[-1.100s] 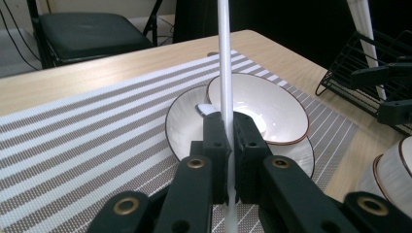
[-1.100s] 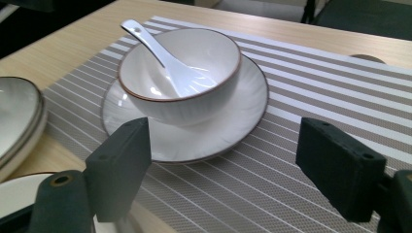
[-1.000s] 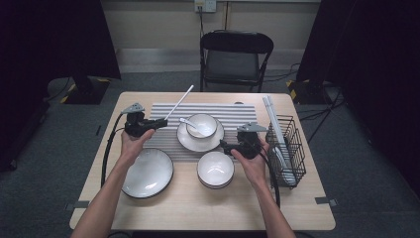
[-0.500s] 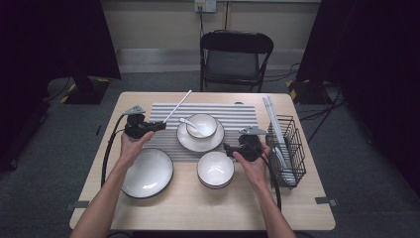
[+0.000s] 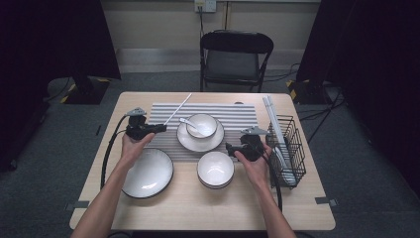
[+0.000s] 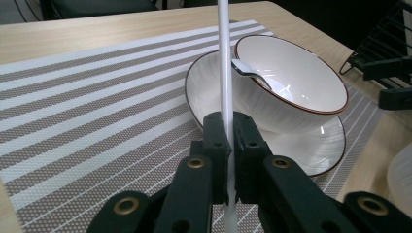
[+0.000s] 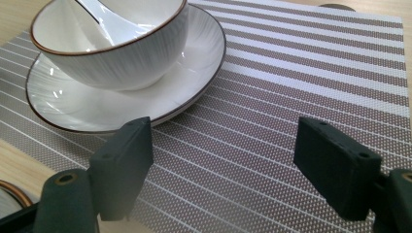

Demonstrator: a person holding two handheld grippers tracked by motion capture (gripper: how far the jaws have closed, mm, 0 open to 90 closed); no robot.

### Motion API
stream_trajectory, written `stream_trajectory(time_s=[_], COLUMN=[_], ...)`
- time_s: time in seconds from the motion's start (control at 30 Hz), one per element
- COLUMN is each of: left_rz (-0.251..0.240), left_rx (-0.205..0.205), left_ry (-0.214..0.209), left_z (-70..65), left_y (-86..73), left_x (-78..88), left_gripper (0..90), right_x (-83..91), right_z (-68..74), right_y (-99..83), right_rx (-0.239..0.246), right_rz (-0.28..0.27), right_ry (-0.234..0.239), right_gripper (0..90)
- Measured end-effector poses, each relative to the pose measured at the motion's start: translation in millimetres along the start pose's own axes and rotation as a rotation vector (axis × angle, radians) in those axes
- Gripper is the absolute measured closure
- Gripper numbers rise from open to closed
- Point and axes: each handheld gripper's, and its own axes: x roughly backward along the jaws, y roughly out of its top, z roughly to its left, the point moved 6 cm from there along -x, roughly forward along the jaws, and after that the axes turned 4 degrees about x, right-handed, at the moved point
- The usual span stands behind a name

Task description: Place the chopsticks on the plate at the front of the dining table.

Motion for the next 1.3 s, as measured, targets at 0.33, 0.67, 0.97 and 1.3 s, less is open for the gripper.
stream_trajectory(time_s=[0.33,0.67,0.97,1.3], left_rz=[0.019,0.056,0.092,0.098], left_rx=[0.023,0.03,0.046,0.035], left_ry=[0.016,0.007,0.01,0.007], left_z=[3.6,2.8,3.2,-3.7], left_y=[-4.8,-20.3,-26.5,-24.0], left_x=[-4.7,-16.5,-24.6,-31.2], left_gripper=[86.2,86.1,86.1,86.1], right_x=[-7.6,-15.9,-18.2,-21.4], right_z=[-4.5,-0.2,-3.8,-5.3], right_y=[-11.0,-25.7,-29.1,-37.0], right_rx=[-0.003,0.024,0.021,0.033], right_rz=[0.033,0.088,0.099,0.109], right_ry=[-0.023,-0.033,-0.05,-0.067], right_gripper=[22.0,23.2,22.0,22.5])
